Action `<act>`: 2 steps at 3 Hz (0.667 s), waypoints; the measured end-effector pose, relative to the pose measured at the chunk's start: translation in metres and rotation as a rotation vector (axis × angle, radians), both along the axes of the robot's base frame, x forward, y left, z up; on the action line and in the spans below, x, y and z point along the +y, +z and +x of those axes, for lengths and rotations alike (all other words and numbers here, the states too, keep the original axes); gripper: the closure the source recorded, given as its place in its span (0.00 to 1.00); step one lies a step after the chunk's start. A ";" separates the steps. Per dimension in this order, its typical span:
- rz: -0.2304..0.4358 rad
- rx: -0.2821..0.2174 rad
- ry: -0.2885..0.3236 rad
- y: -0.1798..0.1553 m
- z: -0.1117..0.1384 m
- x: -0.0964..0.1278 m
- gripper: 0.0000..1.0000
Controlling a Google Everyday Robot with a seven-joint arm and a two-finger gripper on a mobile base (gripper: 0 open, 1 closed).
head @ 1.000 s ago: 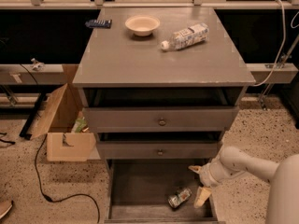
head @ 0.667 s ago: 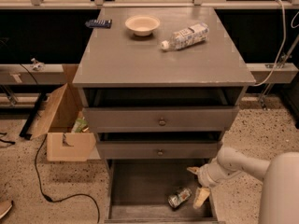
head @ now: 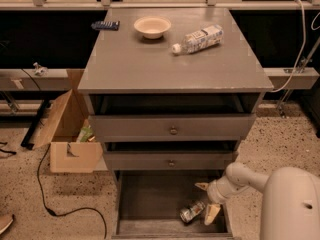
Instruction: Pick 7up can from bottom drawer and place on counter
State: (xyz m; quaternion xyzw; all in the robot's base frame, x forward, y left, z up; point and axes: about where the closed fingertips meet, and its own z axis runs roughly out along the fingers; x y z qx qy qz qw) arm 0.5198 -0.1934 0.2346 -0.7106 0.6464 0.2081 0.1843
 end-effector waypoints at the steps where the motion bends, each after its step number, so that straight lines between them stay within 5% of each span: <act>1: -0.014 -0.026 0.024 -0.038 0.008 0.002 0.00; 2: -0.033 -0.031 0.025 -0.060 0.010 0.002 0.00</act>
Offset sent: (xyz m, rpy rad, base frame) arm 0.0175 -0.0017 -0.0813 -0.0599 -0.0448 0.0219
